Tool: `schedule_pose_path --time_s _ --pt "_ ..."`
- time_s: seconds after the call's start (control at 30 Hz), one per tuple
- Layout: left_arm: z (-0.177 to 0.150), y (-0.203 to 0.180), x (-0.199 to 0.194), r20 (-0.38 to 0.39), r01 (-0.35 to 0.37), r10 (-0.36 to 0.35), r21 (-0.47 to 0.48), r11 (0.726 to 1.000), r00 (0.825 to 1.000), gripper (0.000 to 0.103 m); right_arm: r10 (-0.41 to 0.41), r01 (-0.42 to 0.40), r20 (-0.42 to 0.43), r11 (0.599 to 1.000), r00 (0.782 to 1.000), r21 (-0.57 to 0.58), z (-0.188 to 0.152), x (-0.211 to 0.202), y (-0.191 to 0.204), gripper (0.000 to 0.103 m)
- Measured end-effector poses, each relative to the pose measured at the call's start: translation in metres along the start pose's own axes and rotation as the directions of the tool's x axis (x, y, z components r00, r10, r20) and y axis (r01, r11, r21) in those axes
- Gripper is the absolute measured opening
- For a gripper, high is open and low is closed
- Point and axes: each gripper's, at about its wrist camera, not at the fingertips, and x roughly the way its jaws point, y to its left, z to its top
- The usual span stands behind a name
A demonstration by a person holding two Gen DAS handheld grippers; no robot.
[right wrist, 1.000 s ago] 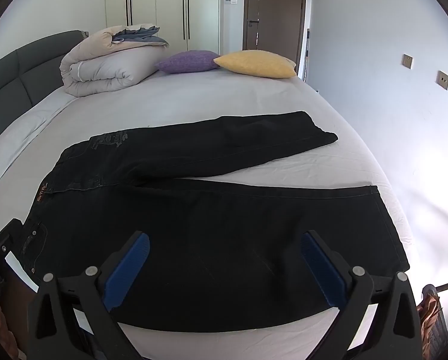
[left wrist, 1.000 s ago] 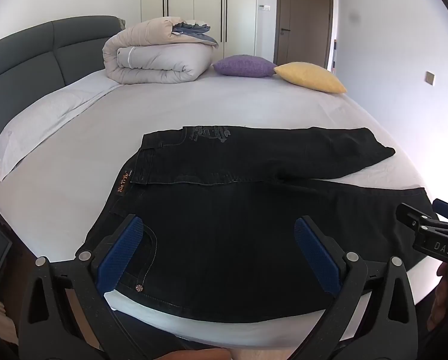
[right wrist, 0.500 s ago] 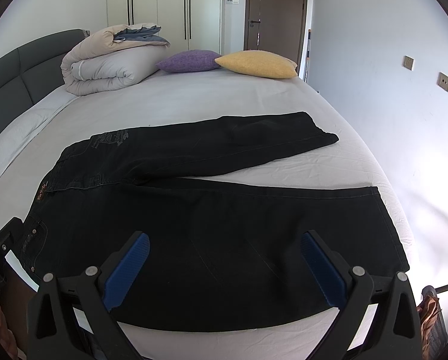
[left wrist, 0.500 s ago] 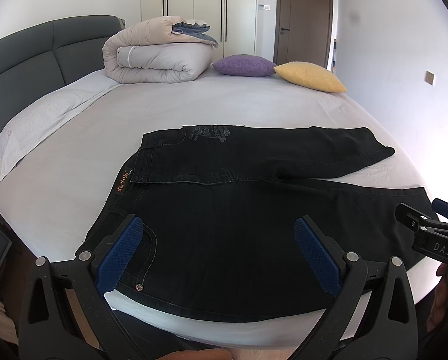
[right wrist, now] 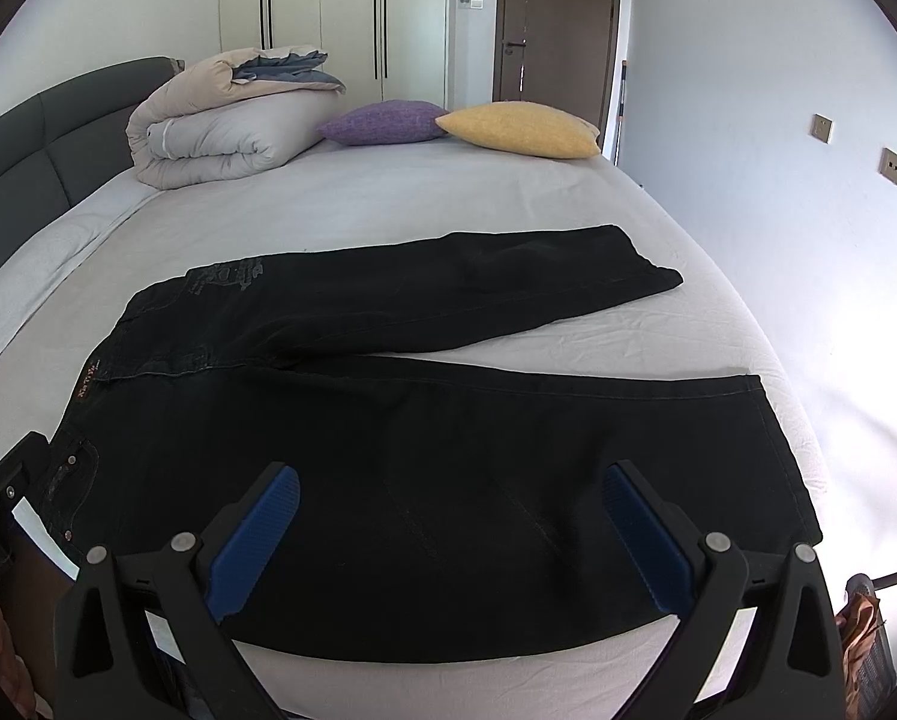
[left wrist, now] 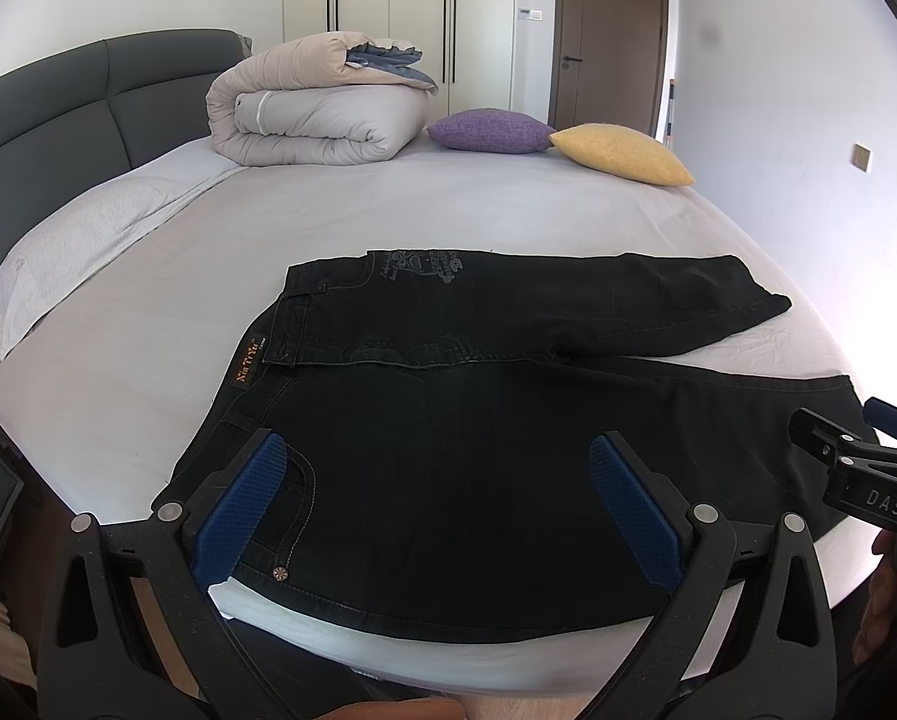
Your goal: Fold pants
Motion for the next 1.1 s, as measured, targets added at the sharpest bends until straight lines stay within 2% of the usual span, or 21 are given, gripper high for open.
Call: schedule_pose_path --time_s 1.1 --pt "-0.01 0.002 0.004 -0.003 0.002 -0.002 -0.003 1.0 1.0 0.103 -0.001 0.001 -0.004 1.0 1.0 -0.001 -0.002 0.001 0.003 0.103"
